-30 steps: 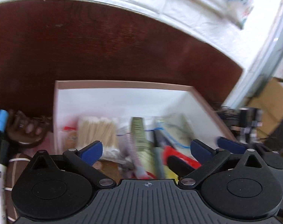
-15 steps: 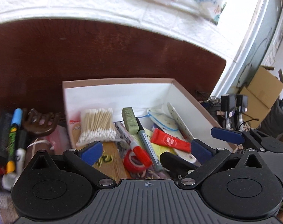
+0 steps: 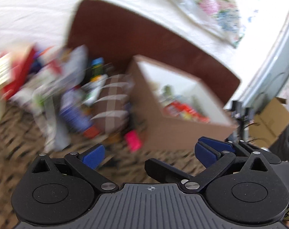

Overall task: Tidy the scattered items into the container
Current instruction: 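Move both tools back over the table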

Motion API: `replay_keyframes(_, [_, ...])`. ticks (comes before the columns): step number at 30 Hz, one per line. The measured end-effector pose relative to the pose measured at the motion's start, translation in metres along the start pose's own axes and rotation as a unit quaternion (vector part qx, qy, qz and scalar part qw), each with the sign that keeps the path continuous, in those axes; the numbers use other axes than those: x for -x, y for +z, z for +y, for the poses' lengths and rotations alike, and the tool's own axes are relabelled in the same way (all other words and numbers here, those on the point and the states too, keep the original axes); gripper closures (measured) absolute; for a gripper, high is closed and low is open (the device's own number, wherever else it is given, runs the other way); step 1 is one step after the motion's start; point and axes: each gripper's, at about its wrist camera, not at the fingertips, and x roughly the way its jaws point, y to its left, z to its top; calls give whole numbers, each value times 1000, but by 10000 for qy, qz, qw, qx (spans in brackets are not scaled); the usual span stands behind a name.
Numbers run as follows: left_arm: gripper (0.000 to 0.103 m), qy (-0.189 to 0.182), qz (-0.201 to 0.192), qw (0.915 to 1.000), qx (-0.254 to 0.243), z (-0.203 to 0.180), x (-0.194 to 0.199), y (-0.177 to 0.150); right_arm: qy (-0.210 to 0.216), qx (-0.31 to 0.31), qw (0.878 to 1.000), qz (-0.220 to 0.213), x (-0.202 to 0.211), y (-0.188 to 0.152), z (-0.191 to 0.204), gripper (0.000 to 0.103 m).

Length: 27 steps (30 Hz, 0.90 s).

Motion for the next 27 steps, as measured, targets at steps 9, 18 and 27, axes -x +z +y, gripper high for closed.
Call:
replay_keyframes(9, [0,808,254,9961,241,80,51,-54,717,-273,9941,772,-32,-60,88,0])
replay_keyframes(18, [0,2218,-355,9636,1451,176,75,-34,549,138,9927,1060,-52,-72,122,1])
replay_keyframes(27, [2,2734,-452,9508,1387,216,56,-5,334,134,9926,1155,-82,-72,124,1])
